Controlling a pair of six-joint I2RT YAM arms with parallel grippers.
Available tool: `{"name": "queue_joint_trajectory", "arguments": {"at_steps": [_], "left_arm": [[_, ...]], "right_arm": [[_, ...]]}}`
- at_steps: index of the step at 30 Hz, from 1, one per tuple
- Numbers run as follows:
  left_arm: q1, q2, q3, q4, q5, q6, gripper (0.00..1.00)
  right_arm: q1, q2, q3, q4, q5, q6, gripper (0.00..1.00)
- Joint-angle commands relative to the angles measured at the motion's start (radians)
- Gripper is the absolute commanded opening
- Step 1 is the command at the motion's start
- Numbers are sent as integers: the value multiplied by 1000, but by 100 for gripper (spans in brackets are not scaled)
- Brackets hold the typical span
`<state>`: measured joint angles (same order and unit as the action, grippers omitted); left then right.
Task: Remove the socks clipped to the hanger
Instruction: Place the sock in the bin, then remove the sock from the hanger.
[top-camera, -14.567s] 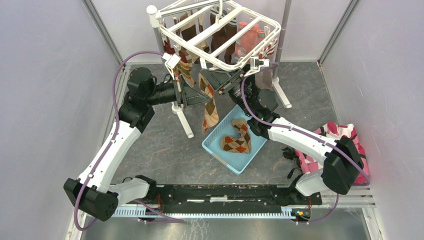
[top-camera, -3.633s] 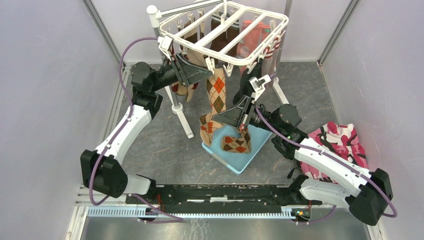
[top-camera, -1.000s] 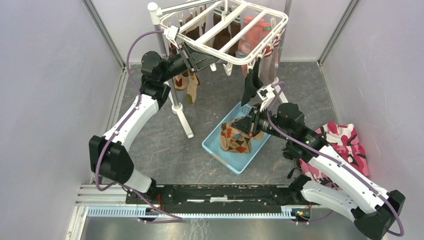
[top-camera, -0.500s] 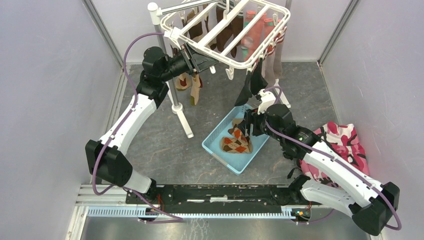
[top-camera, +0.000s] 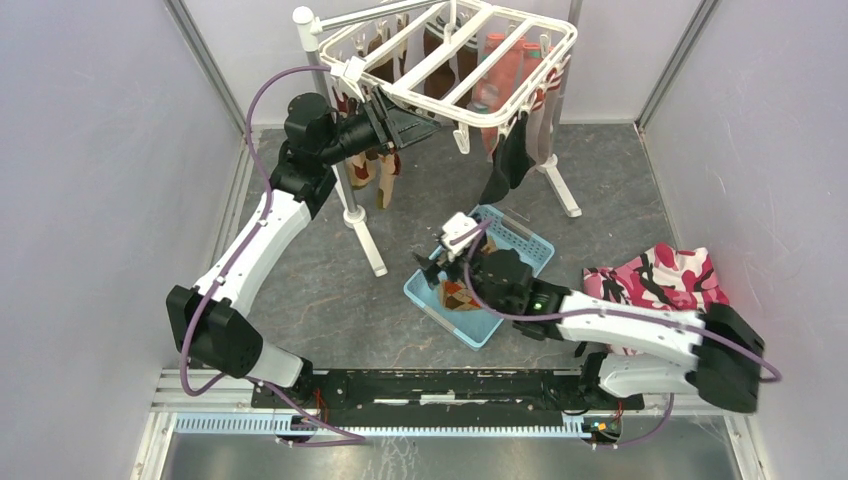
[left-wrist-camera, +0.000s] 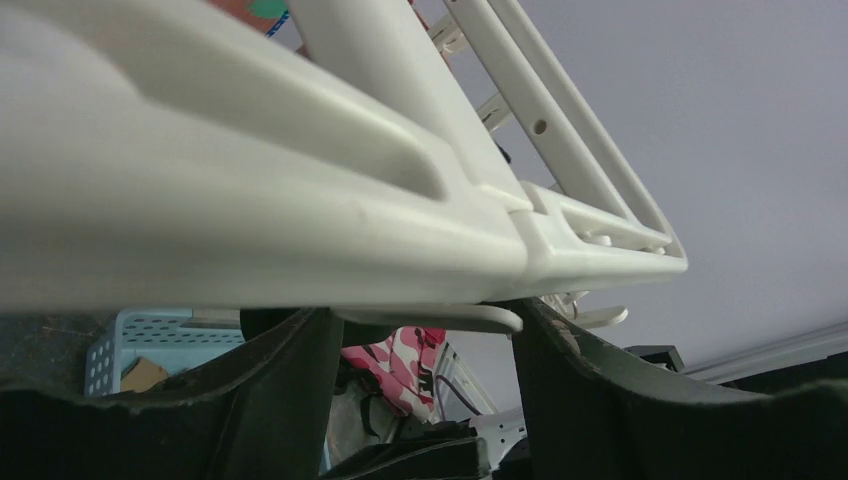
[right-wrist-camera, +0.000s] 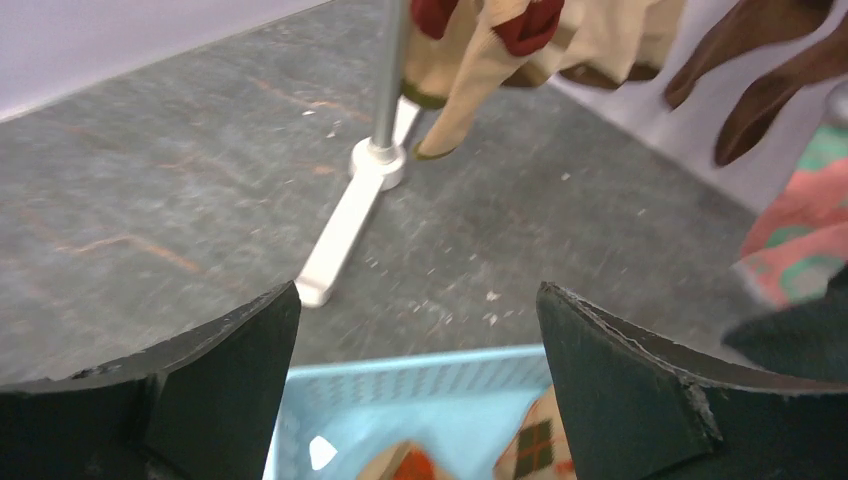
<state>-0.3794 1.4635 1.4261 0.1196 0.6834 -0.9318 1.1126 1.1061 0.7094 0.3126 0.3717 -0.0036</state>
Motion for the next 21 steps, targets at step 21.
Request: {"name": "queue_joint_trajectory", "arguments": {"at_steps": [21], "left_arm": [[-5,-64,40,-33,32,-3,69]], "right_arm": [[-176,834,627,674,-56,-283,81]]}}
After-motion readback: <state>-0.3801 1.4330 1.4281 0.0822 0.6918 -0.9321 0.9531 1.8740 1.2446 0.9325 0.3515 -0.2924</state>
